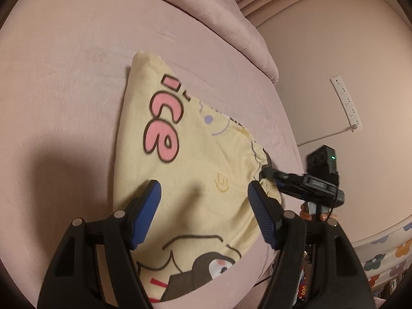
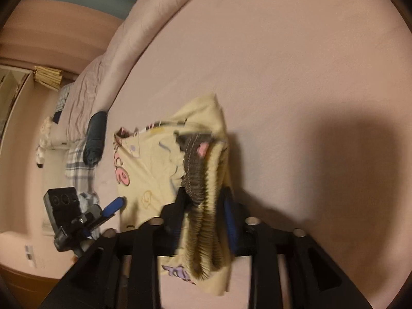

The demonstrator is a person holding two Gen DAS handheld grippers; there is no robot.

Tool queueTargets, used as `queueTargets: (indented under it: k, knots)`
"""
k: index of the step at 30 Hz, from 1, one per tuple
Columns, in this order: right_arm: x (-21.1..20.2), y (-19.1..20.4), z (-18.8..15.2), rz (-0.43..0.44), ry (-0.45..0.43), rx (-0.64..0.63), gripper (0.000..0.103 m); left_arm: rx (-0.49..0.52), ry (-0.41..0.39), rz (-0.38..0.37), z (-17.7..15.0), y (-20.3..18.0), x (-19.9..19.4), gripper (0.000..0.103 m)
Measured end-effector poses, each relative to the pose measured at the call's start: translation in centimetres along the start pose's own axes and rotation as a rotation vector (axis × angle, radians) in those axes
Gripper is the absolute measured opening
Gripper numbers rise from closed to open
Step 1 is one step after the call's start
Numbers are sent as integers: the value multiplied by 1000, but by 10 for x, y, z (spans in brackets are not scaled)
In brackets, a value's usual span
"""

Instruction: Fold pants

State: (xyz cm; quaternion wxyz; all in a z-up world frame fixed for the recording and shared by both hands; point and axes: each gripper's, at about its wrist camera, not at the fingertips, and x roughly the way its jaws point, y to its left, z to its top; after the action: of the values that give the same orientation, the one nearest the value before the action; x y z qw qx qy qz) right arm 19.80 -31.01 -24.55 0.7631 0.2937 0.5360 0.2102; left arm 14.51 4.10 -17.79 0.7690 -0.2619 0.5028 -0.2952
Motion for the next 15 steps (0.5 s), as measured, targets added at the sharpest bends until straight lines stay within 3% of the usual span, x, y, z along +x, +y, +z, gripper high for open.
queueTargets:
  k: [1, 3, 6, 9, 11, 13, 15]
  knots:
    - [-11, 2, 0, -51, -47, -24, 60, 3, 0, 2, 3, 0, 2, 70]
    - [-28, 5, 0, -82, -119, -45, 63, 12, -4, -2, 11, -3, 7, 70]
    - [-42, 22, -1, -17, -190, -105, 63, 12, -29, -50, 32, -9, 16, 70]
    - [-29, 44, -1, 90, -173, -180, 63, -20, -54, -76, 58, -3, 32, 70]
    - [-8, 47, 1, 117, -127, -182, 59, -70, -66, -8, 72, 15, 43, 70]
    - [15, 38, 2, 82, -85, -137, 58, -131, -52, -1, 77, 37, 53, 57]
    - [29, 23, 2, 87, -59, -94, 48, -144, -67, -4, 81, 46, 52, 51]
